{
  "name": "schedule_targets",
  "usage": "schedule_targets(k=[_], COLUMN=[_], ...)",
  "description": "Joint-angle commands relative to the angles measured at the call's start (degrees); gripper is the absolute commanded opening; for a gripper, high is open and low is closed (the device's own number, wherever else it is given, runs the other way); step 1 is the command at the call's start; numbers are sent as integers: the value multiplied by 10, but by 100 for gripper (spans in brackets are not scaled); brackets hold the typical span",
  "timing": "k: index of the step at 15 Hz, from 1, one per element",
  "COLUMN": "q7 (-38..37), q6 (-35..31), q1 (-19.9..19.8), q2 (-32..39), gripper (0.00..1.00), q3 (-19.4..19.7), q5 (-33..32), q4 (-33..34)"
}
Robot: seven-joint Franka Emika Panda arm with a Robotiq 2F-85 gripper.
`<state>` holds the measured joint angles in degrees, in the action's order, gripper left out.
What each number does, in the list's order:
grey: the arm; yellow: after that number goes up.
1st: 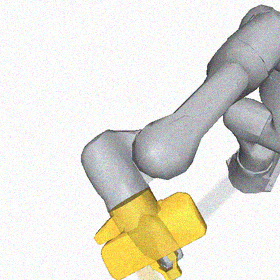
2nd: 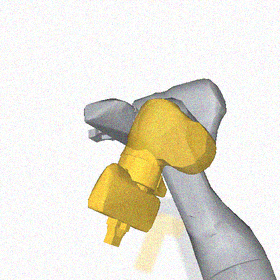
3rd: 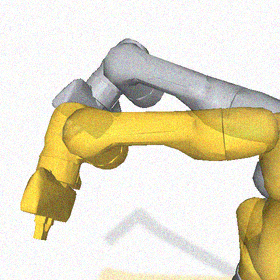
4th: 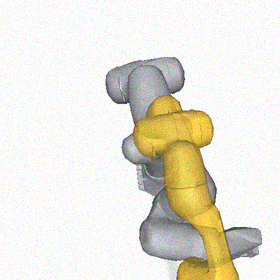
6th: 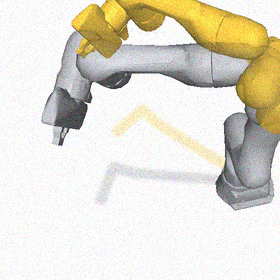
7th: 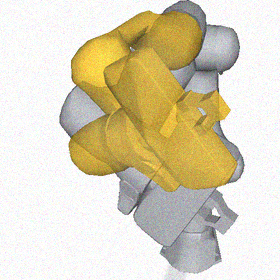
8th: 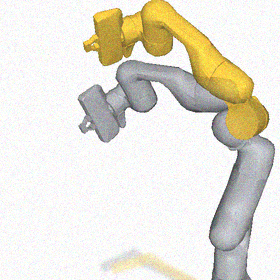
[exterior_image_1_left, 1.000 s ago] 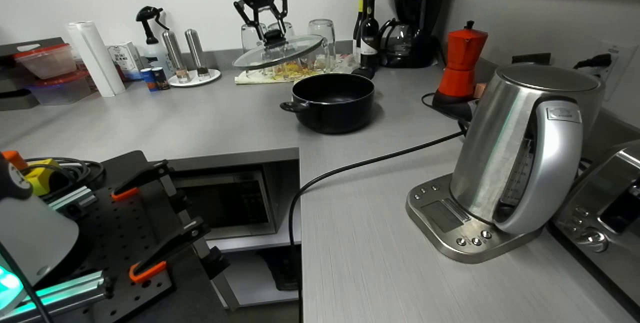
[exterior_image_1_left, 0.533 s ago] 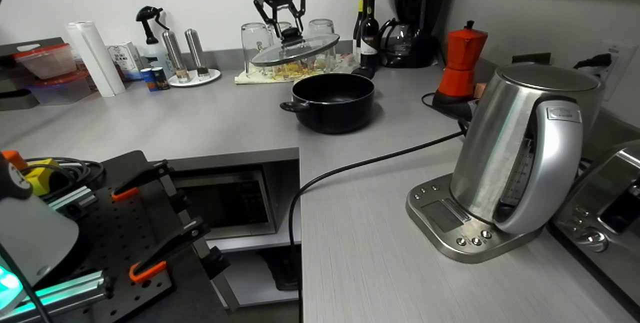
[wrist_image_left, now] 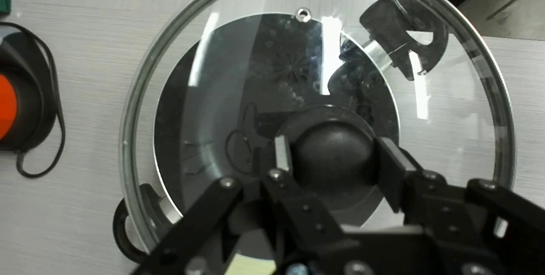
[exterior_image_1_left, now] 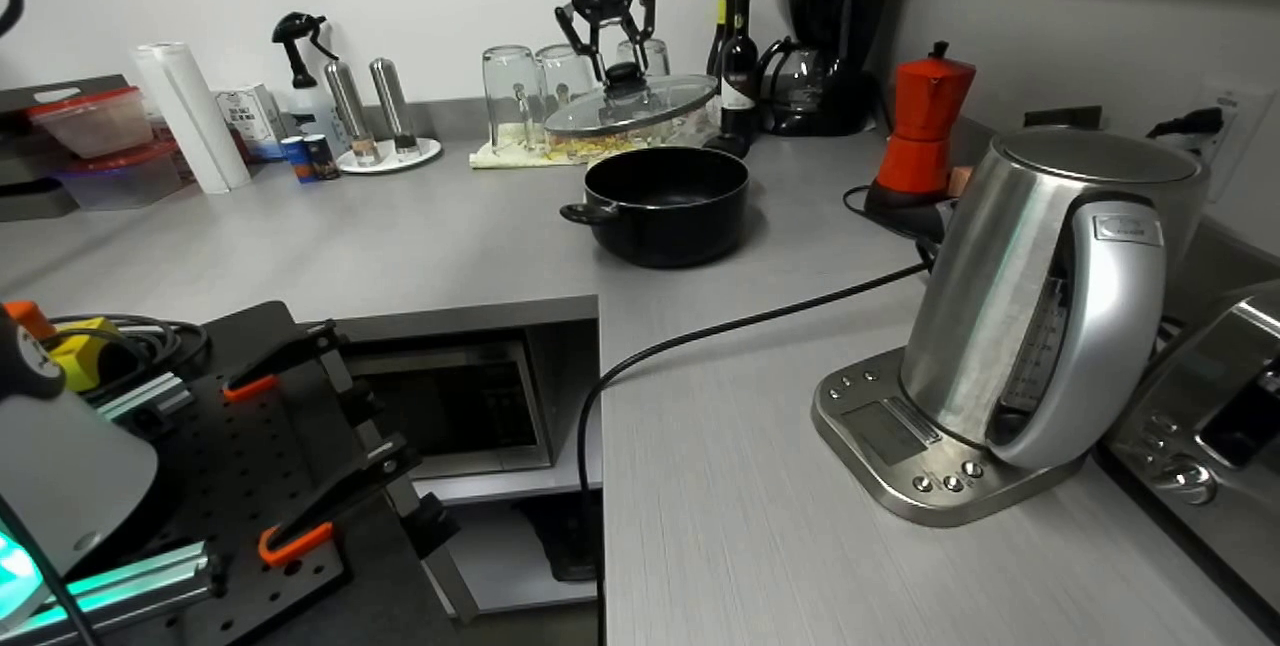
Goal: Put the lid on the pot
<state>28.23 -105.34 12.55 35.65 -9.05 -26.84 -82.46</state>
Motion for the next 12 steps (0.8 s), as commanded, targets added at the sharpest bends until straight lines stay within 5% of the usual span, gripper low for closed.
schedule_targets(k=[1, 12], q7=[39, 48], q6=[18, -27], q1=[-13, -37], q2=[33, 68], gripper=[25, 25], q3=[2, 7], q5=[26, 57], q4=[64, 69])
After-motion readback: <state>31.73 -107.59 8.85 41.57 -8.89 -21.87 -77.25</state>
